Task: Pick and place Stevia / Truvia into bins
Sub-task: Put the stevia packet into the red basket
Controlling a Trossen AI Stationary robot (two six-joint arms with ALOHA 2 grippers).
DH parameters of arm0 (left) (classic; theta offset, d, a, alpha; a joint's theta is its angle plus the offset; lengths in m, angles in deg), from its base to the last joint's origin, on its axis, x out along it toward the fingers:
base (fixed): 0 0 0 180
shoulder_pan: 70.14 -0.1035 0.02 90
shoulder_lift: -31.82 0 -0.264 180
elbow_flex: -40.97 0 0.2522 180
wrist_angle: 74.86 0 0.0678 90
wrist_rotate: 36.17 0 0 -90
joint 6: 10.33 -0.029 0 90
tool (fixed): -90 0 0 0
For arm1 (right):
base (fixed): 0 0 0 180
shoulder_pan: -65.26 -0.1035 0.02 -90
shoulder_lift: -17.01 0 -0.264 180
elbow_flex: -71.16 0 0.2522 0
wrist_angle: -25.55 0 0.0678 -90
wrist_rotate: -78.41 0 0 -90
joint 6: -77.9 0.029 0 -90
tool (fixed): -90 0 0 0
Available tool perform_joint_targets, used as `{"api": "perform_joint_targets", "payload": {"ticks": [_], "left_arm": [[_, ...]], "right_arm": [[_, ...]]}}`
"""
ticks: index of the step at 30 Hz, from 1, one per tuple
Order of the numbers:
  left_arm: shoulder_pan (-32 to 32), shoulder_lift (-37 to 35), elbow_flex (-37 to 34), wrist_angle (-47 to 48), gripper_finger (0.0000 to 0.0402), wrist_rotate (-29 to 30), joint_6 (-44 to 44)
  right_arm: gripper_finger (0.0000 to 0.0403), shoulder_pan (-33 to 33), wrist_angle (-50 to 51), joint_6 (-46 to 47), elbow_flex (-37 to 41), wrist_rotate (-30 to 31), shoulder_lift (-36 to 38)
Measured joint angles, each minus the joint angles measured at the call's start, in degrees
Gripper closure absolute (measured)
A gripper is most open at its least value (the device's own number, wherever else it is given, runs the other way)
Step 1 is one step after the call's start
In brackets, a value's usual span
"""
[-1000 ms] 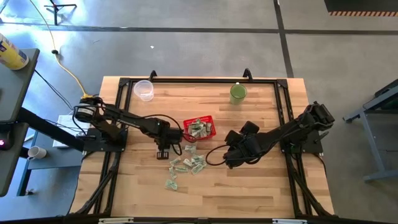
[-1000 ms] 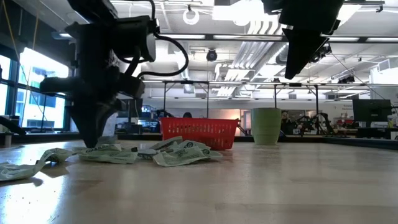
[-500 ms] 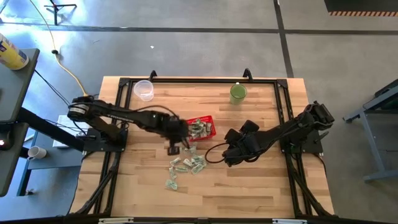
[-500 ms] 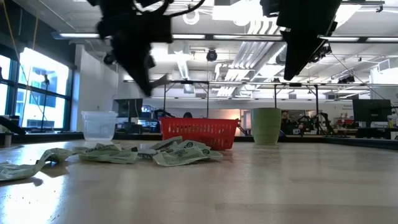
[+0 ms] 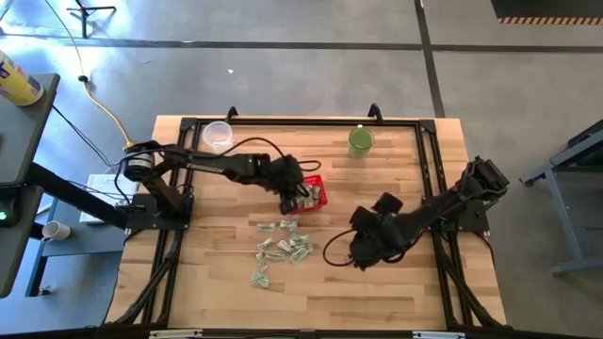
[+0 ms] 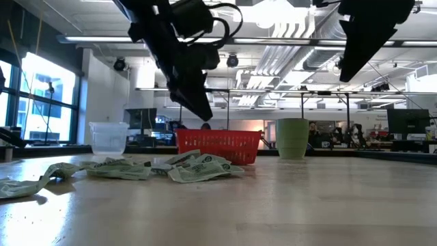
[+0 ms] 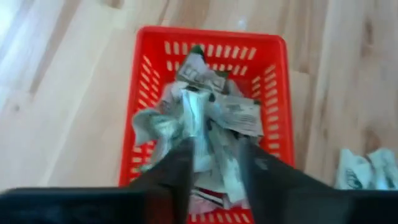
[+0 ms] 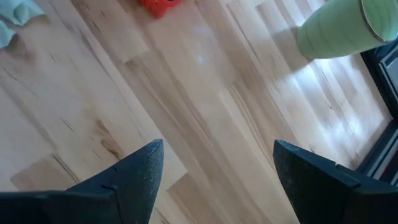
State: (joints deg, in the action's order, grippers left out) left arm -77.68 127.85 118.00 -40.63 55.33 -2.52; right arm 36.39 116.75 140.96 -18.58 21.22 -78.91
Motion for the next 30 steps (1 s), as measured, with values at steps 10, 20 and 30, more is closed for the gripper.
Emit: {"api": "perform_joint_targets", "payload": {"ticks": [10,20,30], "left_arm": [[6.7,-3.9,6.0,26.4,0.01,-9.0,-1.2],[15.3,-3.5,-6.1,15.8,0.0145,-4.6,-3.8],[13.2,-2.9,-13.6,10.5,0.0183,-1.5,-1.3]], "right_arm": [[0.0109,-0.2,0.4,-0.4,0.0,3.5,0.0],[0.0109,1.9,-0.3,-3.2,0.0,6.3,0.0],[0.0109,1.9,-0.3,-3.5,0.0,5.5,0.0]]}}
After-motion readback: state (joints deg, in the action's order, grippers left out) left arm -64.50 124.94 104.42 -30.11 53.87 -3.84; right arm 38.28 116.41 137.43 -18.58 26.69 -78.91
